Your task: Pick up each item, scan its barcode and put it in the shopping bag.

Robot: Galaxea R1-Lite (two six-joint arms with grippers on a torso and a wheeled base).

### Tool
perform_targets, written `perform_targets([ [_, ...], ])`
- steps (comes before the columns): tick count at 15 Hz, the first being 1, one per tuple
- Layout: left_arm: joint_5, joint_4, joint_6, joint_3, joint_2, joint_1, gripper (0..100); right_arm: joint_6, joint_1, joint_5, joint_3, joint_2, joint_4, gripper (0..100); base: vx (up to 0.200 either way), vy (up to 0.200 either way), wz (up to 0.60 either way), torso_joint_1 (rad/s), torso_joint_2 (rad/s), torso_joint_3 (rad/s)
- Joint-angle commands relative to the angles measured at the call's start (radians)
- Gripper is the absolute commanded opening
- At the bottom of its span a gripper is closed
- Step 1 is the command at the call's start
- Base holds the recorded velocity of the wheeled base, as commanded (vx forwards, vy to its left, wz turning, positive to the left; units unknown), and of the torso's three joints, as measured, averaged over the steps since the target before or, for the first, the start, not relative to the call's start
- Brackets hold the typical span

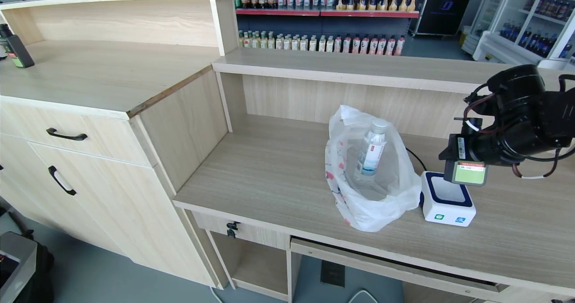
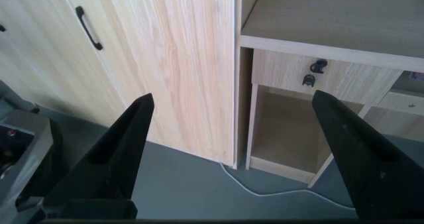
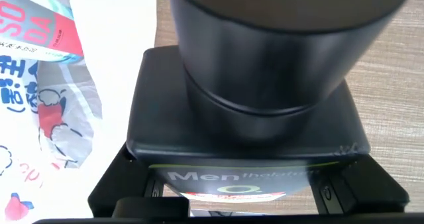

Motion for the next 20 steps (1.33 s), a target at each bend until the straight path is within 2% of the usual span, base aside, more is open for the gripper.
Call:
perform_targets([
  [1, 0.000, 0.000, 0.000, 0.000, 0.000, 0.000, 100, 0.010, 0.018, -0.004, 0.013, 0.010, 0.000, 0, 0.000, 0.000, 0.00, 0.000, 0.00, 0.000],
  [14, 0.000, 0.000, 0.000, 0.000, 0.000, 0.000, 100, 0.013, 0.018, -0.094, 0.068, -0.004, -0.006, 0, 0.000, 0.000, 0.00, 0.000, 0.00, 0.000],
  [20, 0.000, 0.000, 0.000, 0.000, 0.000, 0.000, 100, 0.013, 0.006, -0.105, 0.064, -0.002, -0.009, 0, 0.000, 0.000, 0.00, 0.000, 0.00, 0.000],
])
